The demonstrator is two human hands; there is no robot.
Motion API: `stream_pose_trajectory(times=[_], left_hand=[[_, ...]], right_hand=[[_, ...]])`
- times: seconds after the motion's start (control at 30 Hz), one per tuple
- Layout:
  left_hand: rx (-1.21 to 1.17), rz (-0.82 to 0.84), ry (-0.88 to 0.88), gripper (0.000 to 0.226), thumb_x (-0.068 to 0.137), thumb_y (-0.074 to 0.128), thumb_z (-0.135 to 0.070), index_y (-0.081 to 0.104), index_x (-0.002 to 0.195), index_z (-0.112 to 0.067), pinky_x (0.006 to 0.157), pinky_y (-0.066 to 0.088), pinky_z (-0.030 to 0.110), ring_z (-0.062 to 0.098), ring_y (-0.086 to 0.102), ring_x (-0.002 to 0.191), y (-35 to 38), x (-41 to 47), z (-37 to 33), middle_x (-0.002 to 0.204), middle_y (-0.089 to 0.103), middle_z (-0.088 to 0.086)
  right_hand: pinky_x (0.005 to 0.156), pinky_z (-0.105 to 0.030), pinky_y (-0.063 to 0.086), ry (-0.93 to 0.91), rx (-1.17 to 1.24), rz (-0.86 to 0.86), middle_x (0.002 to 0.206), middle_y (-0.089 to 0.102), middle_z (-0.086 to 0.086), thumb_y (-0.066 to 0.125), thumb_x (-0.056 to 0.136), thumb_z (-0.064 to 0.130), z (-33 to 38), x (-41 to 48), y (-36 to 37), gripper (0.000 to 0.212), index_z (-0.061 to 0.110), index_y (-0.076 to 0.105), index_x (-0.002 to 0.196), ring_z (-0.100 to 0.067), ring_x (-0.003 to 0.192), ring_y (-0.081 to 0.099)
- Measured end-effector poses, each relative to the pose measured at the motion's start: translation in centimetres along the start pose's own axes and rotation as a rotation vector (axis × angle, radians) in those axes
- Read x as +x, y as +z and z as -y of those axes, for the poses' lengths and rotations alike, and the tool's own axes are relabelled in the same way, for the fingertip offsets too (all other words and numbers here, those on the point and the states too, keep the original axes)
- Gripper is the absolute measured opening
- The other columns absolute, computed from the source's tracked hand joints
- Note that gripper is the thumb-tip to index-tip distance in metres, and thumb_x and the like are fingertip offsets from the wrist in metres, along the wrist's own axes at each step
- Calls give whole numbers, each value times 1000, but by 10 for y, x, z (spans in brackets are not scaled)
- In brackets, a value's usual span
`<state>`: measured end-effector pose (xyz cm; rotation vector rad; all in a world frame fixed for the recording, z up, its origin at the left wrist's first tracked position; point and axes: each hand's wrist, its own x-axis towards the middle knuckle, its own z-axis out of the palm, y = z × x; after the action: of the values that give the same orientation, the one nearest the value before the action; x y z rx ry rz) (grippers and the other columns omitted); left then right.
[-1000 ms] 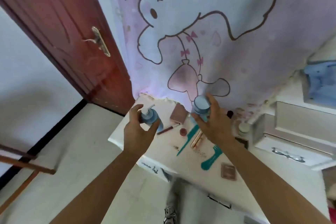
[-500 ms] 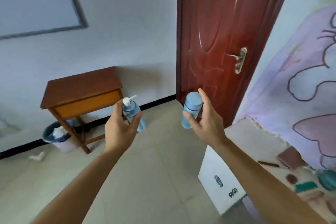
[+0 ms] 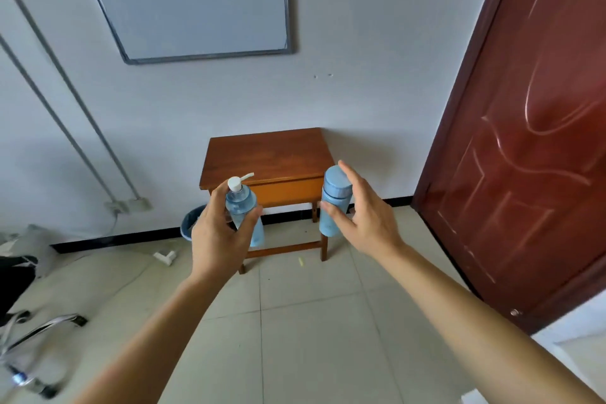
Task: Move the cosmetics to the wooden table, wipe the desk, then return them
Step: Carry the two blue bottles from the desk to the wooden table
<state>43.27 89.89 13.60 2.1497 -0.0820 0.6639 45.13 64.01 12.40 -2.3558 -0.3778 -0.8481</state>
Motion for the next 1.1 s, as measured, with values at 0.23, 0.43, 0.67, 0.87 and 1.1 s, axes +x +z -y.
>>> stream_pose_trajectory(times=[0.23, 0.43, 0.67, 0.87, 1.1], left_hand=[[4, 17, -33, 54, 83, 73, -40, 44, 128, -35, 68, 56, 31, 9, 64, 80, 59, 114, 71, 101, 64, -13], [-70, 16, -144, 51, 81, 76, -33, 48, 123, -36, 64, 53, 25, 0, 65, 80, 123, 245, 109, 97, 65, -23], [-124, -8, -178, 43, 78, 78, -27, 56, 116, -26, 61, 48, 7, -7, 63, 85, 149, 375, 155, 93, 65, -27], [-128, 11, -243, 37, 80, 78, -24, 55, 108, -28, 57, 48, 8, -6, 64, 79, 184, 464, 237, 94, 64, -18], [-70, 192, -313, 44, 76, 81, -26, 56, 112, -34, 67, 46, 19, 8, 61, 89, 250, 575, 349, 101, 56, -15]], right_hand=[[72, -20, 45, 31, 71, 45, 143, 43, 18, 58, 91, 59, -52, 96, 110, 79, 43, 11, 153, -6, 110, 57], [86, -16, 42, 75, 118, 97, 146, 47, 10, 60, 87, 62, -117, 218, 192, 88, 32, 14, 155, -7, 125, 50], [87, -18, 44, 123, 169, 159, 141, 54, 4, 64, 85, 60, -155, 339, 271, 88, 29, 18, 153, -13, 121, 55], [94, -31, 53, 148, 159, 283, 143, 53, 5, 69, 82, 58, -200, 402, 367, 85, 28, 27, 149, -15, 124, 56], [90, -25, 48, 346, 112, 391, 130, 60, 13, 78, 74, 53, -255, 474, 482, 73, 33, 42, 134, -11, 116, 58]])
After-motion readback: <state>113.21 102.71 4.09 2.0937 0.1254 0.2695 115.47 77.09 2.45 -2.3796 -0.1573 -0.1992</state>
